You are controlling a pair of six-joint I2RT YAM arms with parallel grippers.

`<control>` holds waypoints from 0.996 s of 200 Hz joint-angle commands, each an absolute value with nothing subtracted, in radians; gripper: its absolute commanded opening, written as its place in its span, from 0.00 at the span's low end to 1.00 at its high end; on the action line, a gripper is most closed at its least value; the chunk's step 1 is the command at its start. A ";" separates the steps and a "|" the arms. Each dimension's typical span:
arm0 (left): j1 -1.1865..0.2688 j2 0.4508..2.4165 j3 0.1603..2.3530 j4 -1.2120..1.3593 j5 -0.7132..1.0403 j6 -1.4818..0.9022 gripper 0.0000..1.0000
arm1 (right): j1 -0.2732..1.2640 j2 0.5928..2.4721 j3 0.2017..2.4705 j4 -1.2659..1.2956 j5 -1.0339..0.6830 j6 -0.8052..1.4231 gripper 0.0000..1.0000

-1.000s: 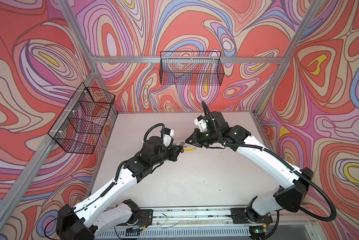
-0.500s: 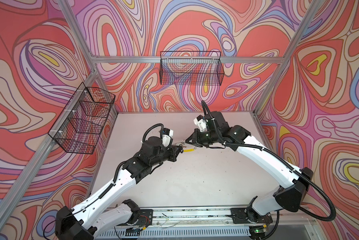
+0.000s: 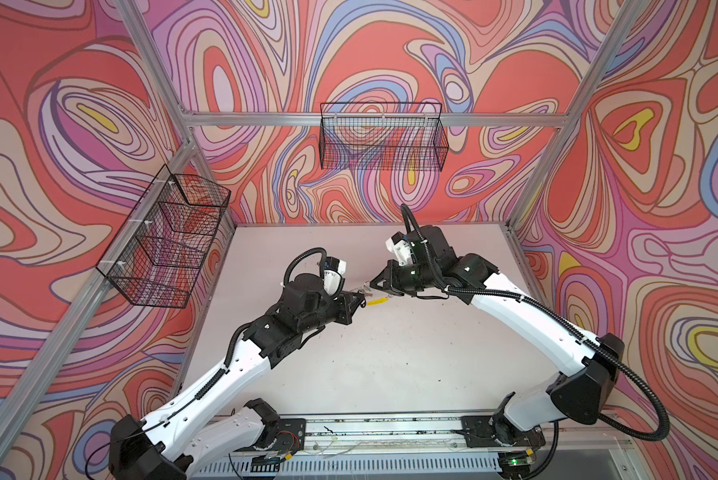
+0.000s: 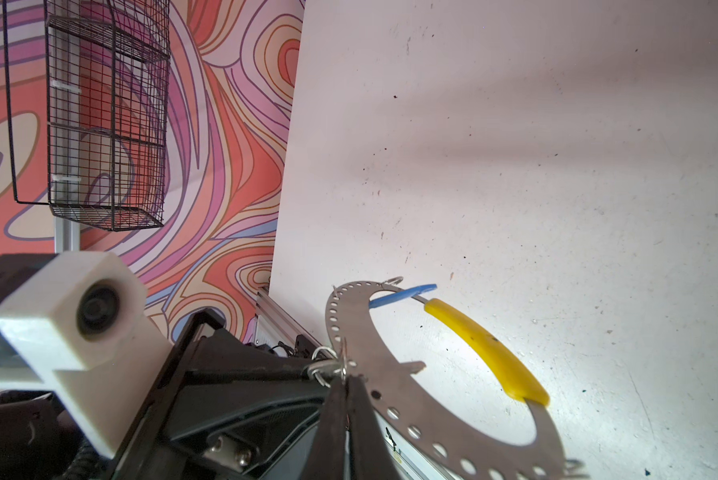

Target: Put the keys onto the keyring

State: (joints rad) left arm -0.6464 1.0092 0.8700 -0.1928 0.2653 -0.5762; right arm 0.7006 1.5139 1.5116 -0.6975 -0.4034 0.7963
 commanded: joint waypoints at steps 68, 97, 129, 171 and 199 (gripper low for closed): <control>-0.638 0.997 0.944 -0.304 0.286 -0.499 0.00 | 0.692 1.459 1.462 -0.711 -0.392 0.668 0.15; -0.638 1.012 0.972 -0.338 0.296 -0.471 0.00 | 0.692 1.433 1.496 -0.772 -0.355 0.566 0.29; -0.638 1.029 1.000 -0.362 0.325 -0.446 0.00 | 0.692 1.399 1.476 -0.766 -0.379 0.450 0.38; -0.627 1.067 1.092 -0.487 0.440 -0.327 0.00 | 0.692 1.355 1.490 -0.819 -0.316 0.161 0.46; -0.593 1.102 1.152 -0.570 0.561 -0.255 0.00 | 0.690 1.370 1.520 -0.778 -0.284 0.046 0.46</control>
State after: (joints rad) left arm -0.6209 1.0786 1.0908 -0.4782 0.4301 -0.3550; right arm 0.6949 1.3708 1.4803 -0.7864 -0.3313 0.2199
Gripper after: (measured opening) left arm 0.070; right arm 0.466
